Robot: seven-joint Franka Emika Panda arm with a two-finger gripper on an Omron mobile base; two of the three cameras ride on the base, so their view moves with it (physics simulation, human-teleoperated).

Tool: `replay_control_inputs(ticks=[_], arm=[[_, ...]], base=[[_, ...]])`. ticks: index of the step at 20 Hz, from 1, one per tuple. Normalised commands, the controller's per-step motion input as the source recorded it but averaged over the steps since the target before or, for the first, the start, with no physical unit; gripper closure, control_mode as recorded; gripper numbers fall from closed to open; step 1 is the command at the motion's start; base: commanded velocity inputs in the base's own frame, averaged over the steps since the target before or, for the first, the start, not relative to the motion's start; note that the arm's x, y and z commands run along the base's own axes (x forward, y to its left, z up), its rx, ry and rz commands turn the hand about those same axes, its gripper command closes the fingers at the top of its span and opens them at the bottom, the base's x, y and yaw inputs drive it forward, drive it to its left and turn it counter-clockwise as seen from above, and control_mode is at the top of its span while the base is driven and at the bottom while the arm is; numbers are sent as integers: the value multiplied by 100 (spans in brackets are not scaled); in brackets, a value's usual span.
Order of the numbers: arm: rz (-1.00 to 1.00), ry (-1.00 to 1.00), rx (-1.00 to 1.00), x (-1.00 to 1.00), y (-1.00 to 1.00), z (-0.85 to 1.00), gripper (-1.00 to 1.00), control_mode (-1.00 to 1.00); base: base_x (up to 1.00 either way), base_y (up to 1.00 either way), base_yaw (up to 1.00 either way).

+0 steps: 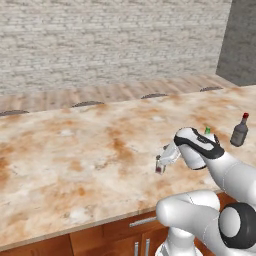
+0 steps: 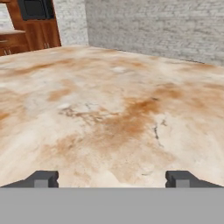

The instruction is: Move the drinks to the dining counter.

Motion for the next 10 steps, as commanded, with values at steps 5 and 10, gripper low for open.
replay_control_inputs(ticks=[5,10], arm=[[0,0,0,-7,-1,33,-100,-100],[-8,0,0,-36,-38,73,-100,-100]], base=[[0,0,0],[0,0,0]])
